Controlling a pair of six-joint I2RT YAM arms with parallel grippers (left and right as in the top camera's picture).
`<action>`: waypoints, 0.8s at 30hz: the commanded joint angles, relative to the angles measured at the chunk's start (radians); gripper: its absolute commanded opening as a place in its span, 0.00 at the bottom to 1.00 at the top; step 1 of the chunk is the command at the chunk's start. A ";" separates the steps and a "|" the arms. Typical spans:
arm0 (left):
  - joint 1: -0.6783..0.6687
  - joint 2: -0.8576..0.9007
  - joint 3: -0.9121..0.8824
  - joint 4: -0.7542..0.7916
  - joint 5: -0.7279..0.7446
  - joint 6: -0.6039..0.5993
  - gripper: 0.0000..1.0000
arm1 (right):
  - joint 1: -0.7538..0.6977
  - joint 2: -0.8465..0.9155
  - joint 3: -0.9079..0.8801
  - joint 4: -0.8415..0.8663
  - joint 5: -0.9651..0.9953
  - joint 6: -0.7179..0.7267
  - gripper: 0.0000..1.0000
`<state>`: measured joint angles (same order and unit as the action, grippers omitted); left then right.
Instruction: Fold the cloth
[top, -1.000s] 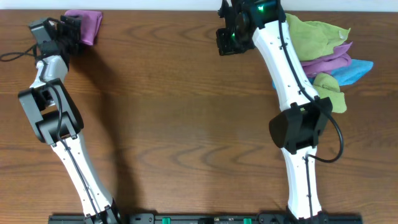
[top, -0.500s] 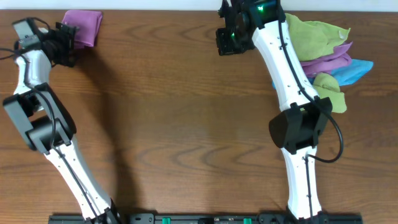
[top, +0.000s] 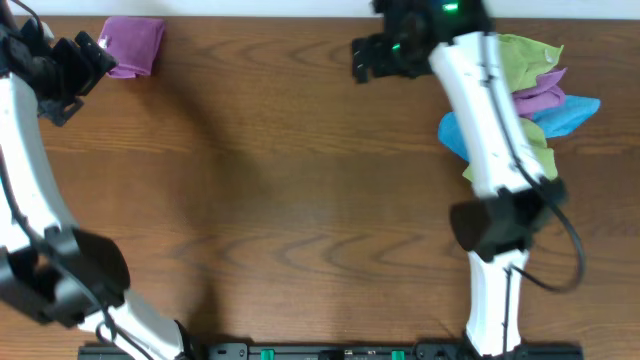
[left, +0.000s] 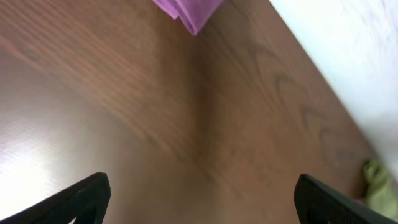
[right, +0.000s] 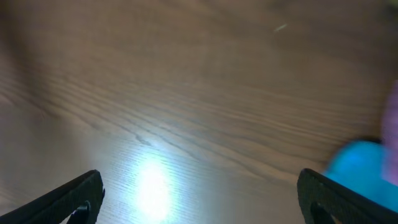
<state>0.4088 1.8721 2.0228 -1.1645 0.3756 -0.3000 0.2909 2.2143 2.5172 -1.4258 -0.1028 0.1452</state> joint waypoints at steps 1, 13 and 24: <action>0.000 -0.111 0.003 -0.068 -0.069 0.095 0.95 | -0.038 -0.128 0.005 -0.026 0.055 -0.031 0.99; -0.222 -0.660 -0.219 -0.071 -0.203 0.184 0.97 | 0.016 -0.474 0.005 -0.251 0.233 -0.064 0.99; -0.331 -1.079 -0.827 0.143 -0.262 0.156 0.96 | 0.069 -0.787 -0.415 -0.220 0.373 0.021 0.99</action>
<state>0.0830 0.8337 1.2682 -1.0393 0.1387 -0.1345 0.3511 1.4536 2.2074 -1.6623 0.1822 0.1162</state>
